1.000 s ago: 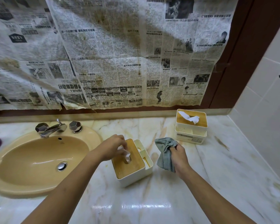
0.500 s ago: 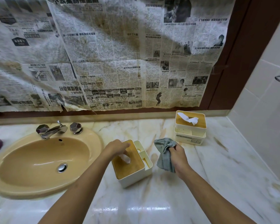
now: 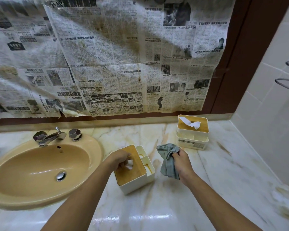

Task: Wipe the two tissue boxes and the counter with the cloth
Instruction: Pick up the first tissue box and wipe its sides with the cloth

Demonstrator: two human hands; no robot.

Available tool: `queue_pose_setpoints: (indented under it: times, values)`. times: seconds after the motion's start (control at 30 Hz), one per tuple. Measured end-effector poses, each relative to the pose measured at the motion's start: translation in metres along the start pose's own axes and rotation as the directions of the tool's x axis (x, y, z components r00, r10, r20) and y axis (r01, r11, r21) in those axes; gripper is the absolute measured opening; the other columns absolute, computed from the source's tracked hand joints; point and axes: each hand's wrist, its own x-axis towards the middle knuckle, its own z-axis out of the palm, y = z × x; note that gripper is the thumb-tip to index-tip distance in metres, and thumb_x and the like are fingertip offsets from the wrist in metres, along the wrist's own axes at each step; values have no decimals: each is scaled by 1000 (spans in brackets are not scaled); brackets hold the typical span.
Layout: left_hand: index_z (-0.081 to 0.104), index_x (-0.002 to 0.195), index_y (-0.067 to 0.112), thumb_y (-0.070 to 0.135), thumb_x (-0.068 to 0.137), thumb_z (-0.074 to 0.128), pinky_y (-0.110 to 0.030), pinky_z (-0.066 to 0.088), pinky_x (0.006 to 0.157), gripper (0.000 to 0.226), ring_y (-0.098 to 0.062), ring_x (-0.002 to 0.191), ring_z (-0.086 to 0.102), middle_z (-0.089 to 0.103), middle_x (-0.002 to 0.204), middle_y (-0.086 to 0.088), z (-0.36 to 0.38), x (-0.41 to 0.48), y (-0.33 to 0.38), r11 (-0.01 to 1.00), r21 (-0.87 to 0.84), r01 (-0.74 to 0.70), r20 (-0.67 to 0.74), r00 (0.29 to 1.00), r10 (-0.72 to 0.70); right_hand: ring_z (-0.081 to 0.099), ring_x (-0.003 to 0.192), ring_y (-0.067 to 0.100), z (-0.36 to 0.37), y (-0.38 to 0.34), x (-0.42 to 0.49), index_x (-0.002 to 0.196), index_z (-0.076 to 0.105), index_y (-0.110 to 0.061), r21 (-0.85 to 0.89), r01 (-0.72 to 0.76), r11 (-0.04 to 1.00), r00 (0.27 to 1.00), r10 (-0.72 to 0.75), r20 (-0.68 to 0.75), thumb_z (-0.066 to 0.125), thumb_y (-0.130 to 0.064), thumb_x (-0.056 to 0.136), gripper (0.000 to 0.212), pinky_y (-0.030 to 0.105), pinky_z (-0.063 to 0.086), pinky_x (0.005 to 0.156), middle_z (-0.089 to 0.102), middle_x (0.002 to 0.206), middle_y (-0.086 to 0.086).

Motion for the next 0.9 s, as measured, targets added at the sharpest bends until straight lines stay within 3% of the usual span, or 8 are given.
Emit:
queue_pose_setpoints:
  times: [0.17,0.27,0.4,0.5,0.6,0.73,0.9]
  values:
    - [42,64,15,34,99,51,-19,24,37,41,-13,43,30,43,50,-2,2,7,-3,997,30,-74,-25,997,75,64,89,16,-3,-5,-4,108,66,-17,29,14,999,1000,-14,7,40,-6,100,30,25,51,70,69,102,5]
    - [46,56,12,35,100,48,-20,25,39,49,-14,41,34,45,44,1,-2,8,-1,982,99,-158,-53,985,164,65,90,16,-4,-8,-5,110,67,-16,55,22,998,1000,-22,0,41,-7,100,29,24,50,69,70,102,5]
    - [43,72,15,44,98,48,-29,32,55,39,-18,57,42,47,63,-2,-16,8,9,948,159,-276,-96,951,294,66,95,19,-4,-12,-3,100,69,-24,82,44,996,999,-42,-29,44,-11,100,27,33,54,82,71,103,5]
    - [49,73,13,49,96,50,-32,31,64,42,-20,65,44,49,71,-5,-27,13,12,925,189,-329,-83,933,349,66,90,21,-2,-21,-3,99,69,-17,268,-23,963,1000,27,-12,46,-12,99,23,34,53,78,71,99,7]
    - [49,67,14,46,97,52,-30,31,59,44,-17,61,44,50,66,-3,-34,15,12,907,223,-358,-49,925,377,64,91,19,-2,-31,-10,104,68,-10,404,-34,914,999,16,48,49,-12,98,20,31,51,79,69,101,10]
    - [54,68,15,49,97,51,-27,33,61,45,-15,64,46,52,68,-1,-36,17,10,831,407,-379,35,916,400,67,89,8,0,-37,-25,103,68,-24,58,209,976,970,-214,112,62,-8,91,21,18,53,65,72,97,-5]
    - [58,77,18,52,98,44,-28,34,67,43,-16,78,49,57,84,-1,-26,23,7,660,628,-412,189,904,384,58,68,3,14,-22,-28,85,63,-22,-382,553,740,832,-468,297,67,-5,79,19,17,44,58,65,76,-11]
